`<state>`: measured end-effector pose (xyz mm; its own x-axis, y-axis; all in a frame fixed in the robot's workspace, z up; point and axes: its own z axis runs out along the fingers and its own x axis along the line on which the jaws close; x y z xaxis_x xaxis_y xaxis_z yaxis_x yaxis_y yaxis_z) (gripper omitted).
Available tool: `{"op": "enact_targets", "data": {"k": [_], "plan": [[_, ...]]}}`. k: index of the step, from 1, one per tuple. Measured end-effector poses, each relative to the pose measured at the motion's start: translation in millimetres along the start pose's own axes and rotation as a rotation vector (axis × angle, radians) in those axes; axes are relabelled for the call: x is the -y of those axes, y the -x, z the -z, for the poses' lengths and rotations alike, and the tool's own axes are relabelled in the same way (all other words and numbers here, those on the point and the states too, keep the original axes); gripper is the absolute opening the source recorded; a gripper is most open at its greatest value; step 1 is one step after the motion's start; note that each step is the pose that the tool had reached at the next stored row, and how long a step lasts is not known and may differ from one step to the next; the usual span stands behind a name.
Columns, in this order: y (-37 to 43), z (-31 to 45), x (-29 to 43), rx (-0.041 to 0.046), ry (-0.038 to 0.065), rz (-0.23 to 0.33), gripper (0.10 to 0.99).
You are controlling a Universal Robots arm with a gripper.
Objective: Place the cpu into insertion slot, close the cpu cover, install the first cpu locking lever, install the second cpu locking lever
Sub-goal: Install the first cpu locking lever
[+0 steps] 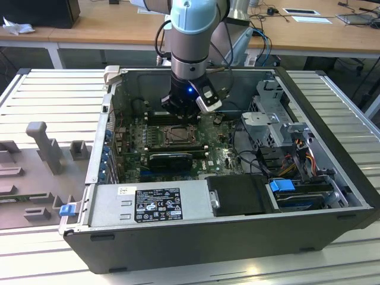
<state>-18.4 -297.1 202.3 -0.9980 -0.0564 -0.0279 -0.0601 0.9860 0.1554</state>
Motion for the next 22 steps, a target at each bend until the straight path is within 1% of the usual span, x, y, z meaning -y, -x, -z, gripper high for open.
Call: {"op": "enact_targets", "data": {"k": [3,4,7,8,10,12,13,16,17,18,20,22], "plan": [[0.1,3.7,-0.7,-0.0001,0.000,0.001,0.106],[0.2,3.7,-0.7,-0.0001,-0.001,0.001,0.106],[0.1,3.0,-0.6,-0.0007,-0.008,0.001,0.106],[0.1,2.3,-0.4,-0.0010,-0.013,0.001,0.106],[0.2,1.6,-0.3,-0.0015,-0.019,0.001,0.106],[0.2,0.3,-0.1,-0.0018,-0.027,0.001,0.106],[0.2,0.2,-0.1,-0.0021,-0.029,0.002,0.106],[0.2,2.1,-0.4,-0.0019,-0.029,0.001,0.106],[0.2,2.0,-0.5,-0.0020,-0.033,0.001,0.106],[0.3,1.8,-0.5,-0.0028,-0.043,0.002,0.106],[0.8,1.0,-0.7,-0.0038,-0.056,0.002,0.106],[1.3,0.3,-0.8,-0.0043,-0.064,0.002,0.106]]}}
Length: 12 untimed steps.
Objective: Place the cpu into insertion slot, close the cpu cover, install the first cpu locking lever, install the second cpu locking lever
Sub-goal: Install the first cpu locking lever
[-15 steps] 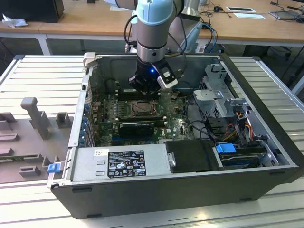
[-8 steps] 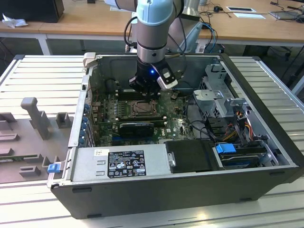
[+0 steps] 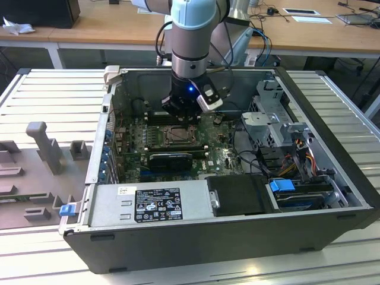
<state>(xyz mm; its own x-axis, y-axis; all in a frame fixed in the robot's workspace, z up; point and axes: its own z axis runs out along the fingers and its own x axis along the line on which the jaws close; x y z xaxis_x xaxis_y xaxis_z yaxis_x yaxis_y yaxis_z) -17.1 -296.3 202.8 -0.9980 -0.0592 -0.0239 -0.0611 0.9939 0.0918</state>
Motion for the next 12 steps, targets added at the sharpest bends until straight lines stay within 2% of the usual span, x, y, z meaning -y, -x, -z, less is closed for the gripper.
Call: {"op": "enact_targets", "data": {"k": [4,6,10,12], "plan": [[0.3,-1.5,-0.1,0.0002,0.002,0.000,0.106],[0.3,-2.0,0.1,0.0006,0.012,0.001,0.106],[0.2,-2.6,-0.1,0.0029,0.045,0.002,0.106],[0.4,0.8,-0.4,0.0031,0.045,0.002,0.106]]}}
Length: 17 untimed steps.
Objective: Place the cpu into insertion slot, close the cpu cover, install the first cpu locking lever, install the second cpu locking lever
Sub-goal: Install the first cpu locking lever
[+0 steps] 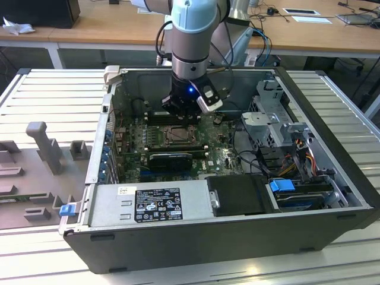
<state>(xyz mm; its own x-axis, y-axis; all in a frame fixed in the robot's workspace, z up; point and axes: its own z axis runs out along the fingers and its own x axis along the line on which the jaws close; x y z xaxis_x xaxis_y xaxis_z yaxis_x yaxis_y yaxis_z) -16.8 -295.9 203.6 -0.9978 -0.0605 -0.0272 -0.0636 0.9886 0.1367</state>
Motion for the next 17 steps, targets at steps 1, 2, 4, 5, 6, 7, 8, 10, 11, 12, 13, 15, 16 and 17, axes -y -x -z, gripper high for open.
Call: {"op": "enact_targets", "data": {"k": [1,2,4,5,6,7,8,10,11,12,13,15,16,17], "plan": [[0.1,3.4,-0.4,-0.0002,0.000,0.000,0.106],[0.2,6.9,-0.8,-0.0004,-0.001,0.000,0.106],[0.4,14.4,-1.9,-0.0003,-0.001,0.000,0.106],[0.4,16.0,-2.0,-0.0004,-0.001,0.000,0.106],[0.4,16.1,-1.4,-0.0004,-0.001,0.000,0.106],[0.4,16.2,-0.7,-0.0003,0.000,0.000,0.106],[0.3,16.4,0.4,-0.0004,-0.001,0.000,0.106],[0.2,16.5,1.5,-0.0004,-0.001,0.000,0.106],[0.2,16.6,2.1,-0.0004,-0.001,0.000,0.106],[0.1,16.7,2.6,-0.0004,-0.001,0.000,0.106],[0.1,16.7,2.8,-0.0003,-0.001,0.000,0.106],[0.1,16.8,3.3,-0.0004,-0.001,0.000,0.106],[0.1,16.8,3.6,-0.0004,-0.001,0.000,0.106],[0.1,16.9,3.9,-0.0004,-0.001,0.000,0.106]]}}
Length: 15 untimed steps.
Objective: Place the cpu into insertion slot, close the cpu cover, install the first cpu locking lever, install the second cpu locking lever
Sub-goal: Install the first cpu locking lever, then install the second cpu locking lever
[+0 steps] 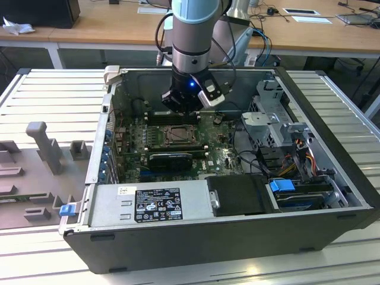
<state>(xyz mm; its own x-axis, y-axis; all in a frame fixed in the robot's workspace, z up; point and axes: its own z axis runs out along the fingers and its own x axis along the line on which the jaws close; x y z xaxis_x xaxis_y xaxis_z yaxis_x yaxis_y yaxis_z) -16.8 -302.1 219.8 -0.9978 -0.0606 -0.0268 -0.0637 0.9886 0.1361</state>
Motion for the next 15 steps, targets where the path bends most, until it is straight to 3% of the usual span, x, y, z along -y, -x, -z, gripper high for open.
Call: {"op": "enact_targets", "data": {"k": [11,13,14,15], "plan": [[-0.6,3.0,8.8,0.0006,-0.001,0.000,0.106],[-0.5,9.9,7.9,0.0007,-0.001,0.000,0.106],[-0.1,24.7,5.9,0.0007,-0.001,0.000,0.106],[0.1,31.0,5.0,0.0006,-0.001,0.000,0.106]]}}
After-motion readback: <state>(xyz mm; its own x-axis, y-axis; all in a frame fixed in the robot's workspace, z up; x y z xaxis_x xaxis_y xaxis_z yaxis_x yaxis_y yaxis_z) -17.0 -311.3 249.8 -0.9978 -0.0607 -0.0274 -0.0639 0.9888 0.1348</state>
